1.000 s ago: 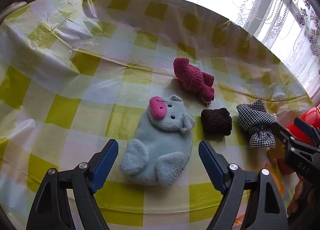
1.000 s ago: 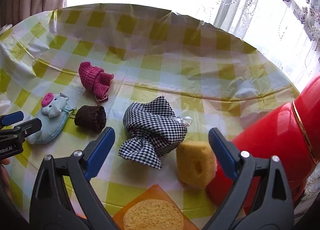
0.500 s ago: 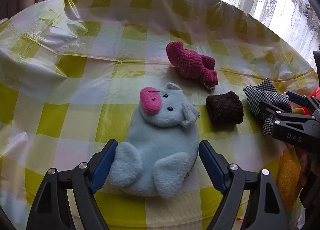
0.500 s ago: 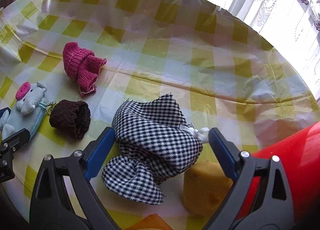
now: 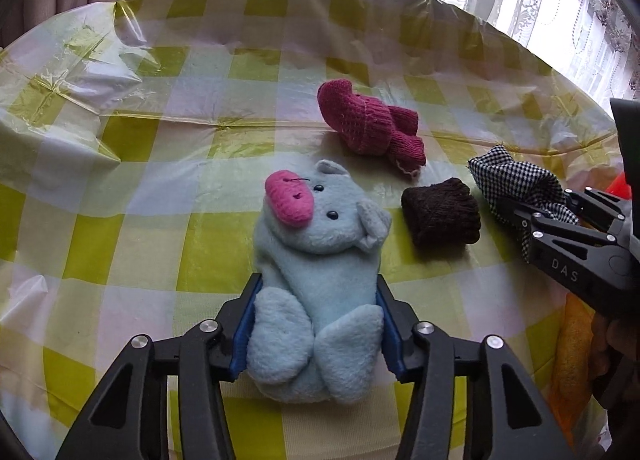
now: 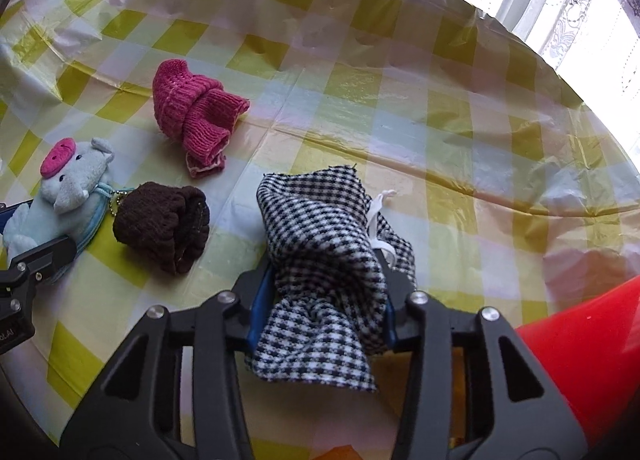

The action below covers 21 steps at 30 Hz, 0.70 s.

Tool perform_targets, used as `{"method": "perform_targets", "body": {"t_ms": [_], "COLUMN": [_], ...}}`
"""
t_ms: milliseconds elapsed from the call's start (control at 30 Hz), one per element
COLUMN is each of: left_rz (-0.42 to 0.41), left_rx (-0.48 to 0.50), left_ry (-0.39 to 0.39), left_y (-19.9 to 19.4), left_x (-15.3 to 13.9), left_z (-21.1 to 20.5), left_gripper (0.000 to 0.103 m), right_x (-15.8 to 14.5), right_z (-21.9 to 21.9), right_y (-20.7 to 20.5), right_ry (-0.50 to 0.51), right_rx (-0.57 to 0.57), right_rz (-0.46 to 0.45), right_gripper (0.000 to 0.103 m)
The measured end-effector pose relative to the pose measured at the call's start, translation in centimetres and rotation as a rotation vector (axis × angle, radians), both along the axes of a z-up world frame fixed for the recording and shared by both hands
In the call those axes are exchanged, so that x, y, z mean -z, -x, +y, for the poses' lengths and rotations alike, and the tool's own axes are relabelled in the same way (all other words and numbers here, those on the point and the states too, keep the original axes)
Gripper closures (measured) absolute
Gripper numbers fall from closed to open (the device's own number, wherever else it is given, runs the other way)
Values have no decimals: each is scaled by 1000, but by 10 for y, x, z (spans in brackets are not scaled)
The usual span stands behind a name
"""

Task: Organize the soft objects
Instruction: 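Grasp the light blue plush toy with the left tool while the right tool grasps the checkered cloth, then carry the plush toy and checkered cloth over the white box and release both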

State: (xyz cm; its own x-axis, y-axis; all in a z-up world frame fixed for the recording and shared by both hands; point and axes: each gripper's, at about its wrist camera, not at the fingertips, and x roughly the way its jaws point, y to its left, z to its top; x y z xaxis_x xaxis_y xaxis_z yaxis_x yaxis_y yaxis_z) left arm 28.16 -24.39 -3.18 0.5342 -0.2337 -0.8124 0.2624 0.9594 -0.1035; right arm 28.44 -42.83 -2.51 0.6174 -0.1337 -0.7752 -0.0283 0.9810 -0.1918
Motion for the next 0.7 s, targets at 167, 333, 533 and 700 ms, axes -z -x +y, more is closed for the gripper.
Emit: {"method": "perform_targets", "body": {"t_ms": [167, 333, 533, 700], "left_rz": [-2, -34, -60, -81], "left_rx": [-29, -60, -87, -95], "left_ry": [37, 58, 90, 105], "left_y": [5, 19, 44, 72], "left_x": [-5, -18, -34, -47], "left_z": [7, 13, 19, 16], "left_gripper": [55, 55, 55, 55], "right_x": [-25, -42, -49, -52], "right_z": [-2, 7, 18, 25], "right_y": [22, 52, 90, 122], "right_ry": [-100, -149, -181, -180], "right_rx": [-1, -3, 1, 2], "right_rz": [-66, -103, -108, -114], "right_gripper": [66, 67, 67, 67]}}
